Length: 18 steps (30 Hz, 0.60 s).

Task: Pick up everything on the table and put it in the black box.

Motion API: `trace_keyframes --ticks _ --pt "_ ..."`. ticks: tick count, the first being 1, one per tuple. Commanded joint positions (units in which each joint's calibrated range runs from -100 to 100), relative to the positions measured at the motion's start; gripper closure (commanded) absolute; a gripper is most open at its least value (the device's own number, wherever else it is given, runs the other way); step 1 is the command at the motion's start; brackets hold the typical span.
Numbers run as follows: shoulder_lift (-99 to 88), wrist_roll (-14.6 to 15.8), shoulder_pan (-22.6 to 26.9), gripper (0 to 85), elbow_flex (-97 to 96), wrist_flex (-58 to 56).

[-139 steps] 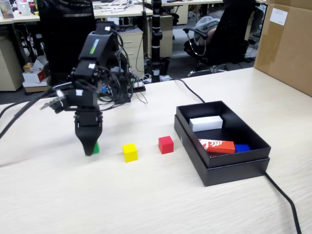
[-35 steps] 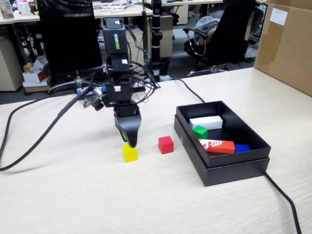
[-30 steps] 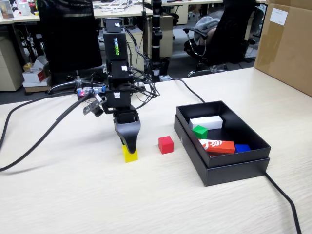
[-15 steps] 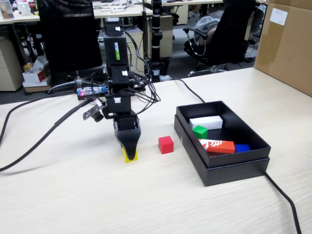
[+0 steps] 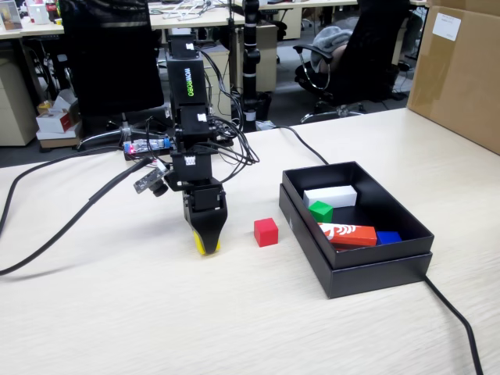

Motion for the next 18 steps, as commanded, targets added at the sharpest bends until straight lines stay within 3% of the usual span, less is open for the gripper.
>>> trace_keyframes --ticks 1,10,14,18 --pt "-0.32 -0.15 -0.1 78.9 0.82 0.26" --pt "-12.37 0.54 -0.63 78.7 10.52 -11.92" --pt "-21.78 2.39 1.47 78.7 21.94 -23.67" --pt "-25.8 4.0 4.2 78.7 27.48 -27.3"
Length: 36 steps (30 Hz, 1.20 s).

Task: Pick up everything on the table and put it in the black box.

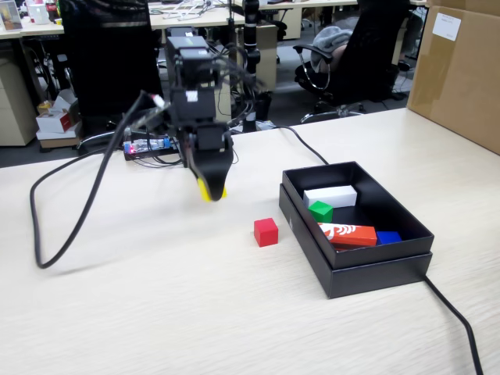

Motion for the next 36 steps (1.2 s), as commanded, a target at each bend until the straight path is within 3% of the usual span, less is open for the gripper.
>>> trace_keyframes --ticks 1,12,26,36 --pt "-6.52 1.9 2.64 78.7 6.2 -2.76" --pt "1.4 8.06 16.26 78.7 18.17 -2.16" --pt "23.66 9.67 17.88 78.6 17.26 10.37" --pt "29.05 9.91 18.17 78.5 15.9 17.54"
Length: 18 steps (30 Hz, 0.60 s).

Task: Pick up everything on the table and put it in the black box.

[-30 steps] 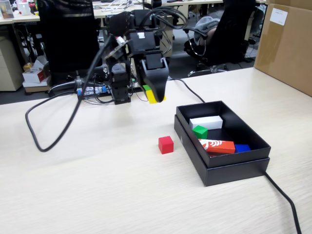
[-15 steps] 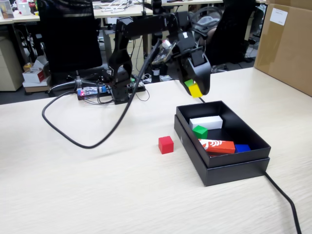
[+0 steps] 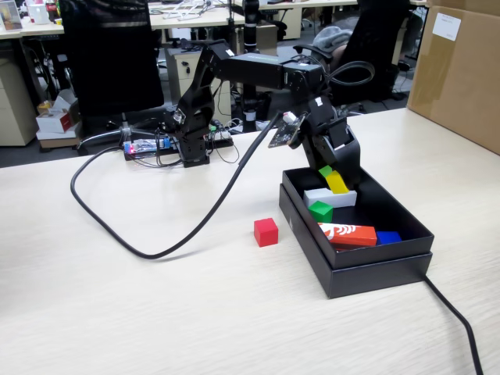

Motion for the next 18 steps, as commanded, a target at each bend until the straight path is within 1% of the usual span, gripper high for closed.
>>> trace_keyframes --ticks 1,4,6,8,12,14,18 --pt "-0.52 -0.05 0.39 78.2 1.02 5.27" --pt "0.28 -0.05 0.39 77.1 -0.34 6.04" --pt "0.28 0.15 0.49 66.4 -2.24 6.13" --pt "0.28 0.15 0.49 60.4 -3.96 6.13" --pt "0.28 0.1 0.44 59.8 -5.78 6.13" --pt "0.28 0.15 0.39 56.1 -6.32 6.13" --pt "-2.59 0.15 0.2 53.9 -5.96 6.13"
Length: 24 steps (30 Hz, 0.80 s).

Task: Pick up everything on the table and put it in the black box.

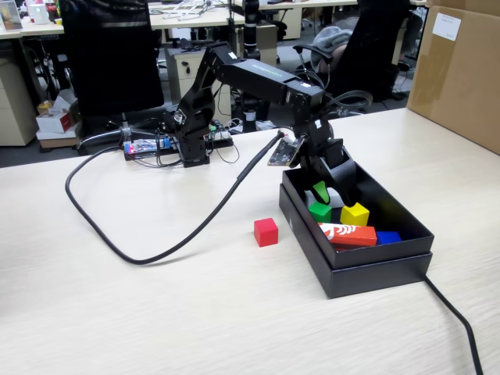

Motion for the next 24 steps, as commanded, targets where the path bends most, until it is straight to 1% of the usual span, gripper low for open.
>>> trace_keyframes --ticks 1,5,9,10,13,17,18,20,24 --pt "-5.99 0.15 -0.2 53.9 2.44 3.65" --pt "-16.2 0.1 -1.42 53.9 4.07 3.39" --pt "-27.45 0.05 -3.96 53.5 5.25 1.32" --pt "-28.37 0.0 -4.44 50.0 5.52 -0.84" --pt "-30.2 -0.05 -5.52 44.7 4.7 -4.99" --pt "-32.73 -0.54 -7.18 43.8 0.17 -6.11" --pt "-32.96 -0.54 -7.47 43.6 -1.46 -6.11" --pt "-33.53 -0.54 -8.11 40.6 -4.73 -6.11" --pt "-35.37 -0.2 -9.18 39.8 -10.89 -6.11"
